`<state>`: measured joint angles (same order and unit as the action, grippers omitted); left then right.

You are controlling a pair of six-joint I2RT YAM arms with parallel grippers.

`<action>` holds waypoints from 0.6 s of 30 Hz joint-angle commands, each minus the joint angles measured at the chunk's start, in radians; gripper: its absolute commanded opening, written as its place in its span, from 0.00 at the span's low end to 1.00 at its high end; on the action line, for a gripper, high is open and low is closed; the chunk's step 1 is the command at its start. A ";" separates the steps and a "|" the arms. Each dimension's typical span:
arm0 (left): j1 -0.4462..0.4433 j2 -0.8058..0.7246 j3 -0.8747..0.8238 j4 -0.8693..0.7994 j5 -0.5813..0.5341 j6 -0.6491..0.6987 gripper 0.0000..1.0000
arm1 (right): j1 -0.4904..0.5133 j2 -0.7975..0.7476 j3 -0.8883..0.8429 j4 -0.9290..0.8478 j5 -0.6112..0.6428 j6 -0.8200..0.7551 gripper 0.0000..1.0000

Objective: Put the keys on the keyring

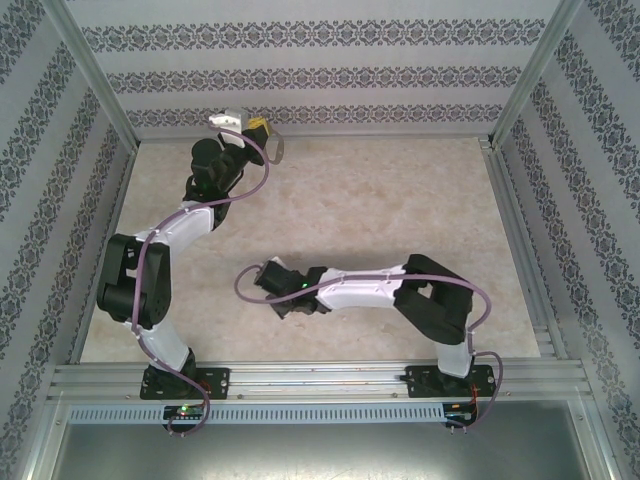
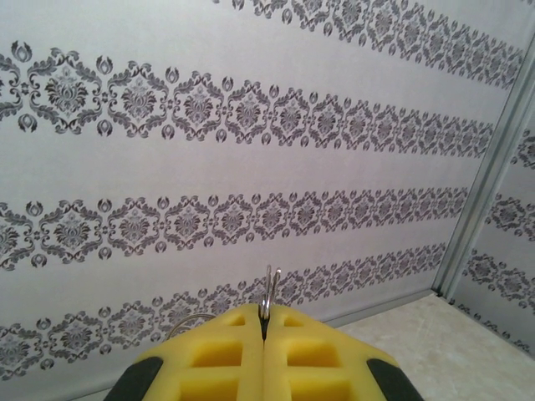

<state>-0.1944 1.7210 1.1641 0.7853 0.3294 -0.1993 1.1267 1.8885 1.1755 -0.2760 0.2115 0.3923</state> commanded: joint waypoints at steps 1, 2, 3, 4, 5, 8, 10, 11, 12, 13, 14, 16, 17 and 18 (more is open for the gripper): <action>0.002 -0.062 0.024 -0.001 0.031 -0.032 0.00 | -0.072 -0.103 -0.088 0.062 -0.051 -0.018 0.00; -0.001 -0.067 0.021 -0.007 0.034 -0.034 0.00 | -0.102 -0.133 -0.120 0.086 -0.082 -0.017 0.00; -0.006 -0.074 0.017 -0.015 0.036 -0.034 0.00 | -0.134 -0.161 -0.153 0.112 -0.116 -0.015 0.00; -0.011 -0.080 0.011 -0.019 0.038 -0.035 0.00 | -0.162 -0.185 -0.181 0.131 -0.137 -0.009 0.00; -0.018 -0.086 0.003 -0.021 0.040 -0.035 0.00 | -0.193 -0.212 -0.212 0.150 -0.159 -0.005 0.00; -0.039 -0.101 -0.024 -0.025 0.041 -0.037 0.00 | -0.278 -0.275 -0.290 0.201 -0.211 -0.001 0.00; -0.053 -0.112 -0.043 -0.032 0.041 -0.041 0.00 | -0.327 -0.299 -0.328 0.222 -0.245 0.000 0.00; -0.062 -0.118 -0.054 -0.032 0.040 -0.043 0.00 | -0.352 -0.309 -0.347 0.234 -0.262 -0.002 0.00; -0.074 -0.125 -0.068 -0.029 0.037 -0.047 0.00 | -0.375 -0.314 -0.361 0.240 -0.275 -0.005 0.00; -0.081 -0.131 -0.078 -0.028 0.037 -0.049 0.00 | -0.391 -0.316 -0.372 0.246 -0.287 -0.006 0.00; -0.089 -0.138 -0.089 -0.027 0.037 -0.052 0.00 | -0.411 -0.316 -0.383 0.250 -0.296 -0.008 0.00; -0.111 -0.156 -0.114 -0.029 0.035 -0.054 0.00 | -0.441 -0.315 -0.404 0.260 -0.312 -0.009 0.00; -0.124 -0.167 -0.129 -0.028 0.035 -0.052 0.00 | -0.454 -0.313 -0.414 0.269 -0.318 -0.006 0.00; -0.136 -0.176 -0.143 -0.027 0.034 -0.049 0.00 | -0.464 -0.312 -0.422 0.276 -0.325 -0.005 0.00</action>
<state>-0.3019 1.5982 1.0473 0.7433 0.3481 -0.2302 0.6861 1.5925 0.7795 -0.0448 -0.0605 0.3889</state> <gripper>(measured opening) 0.049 0.053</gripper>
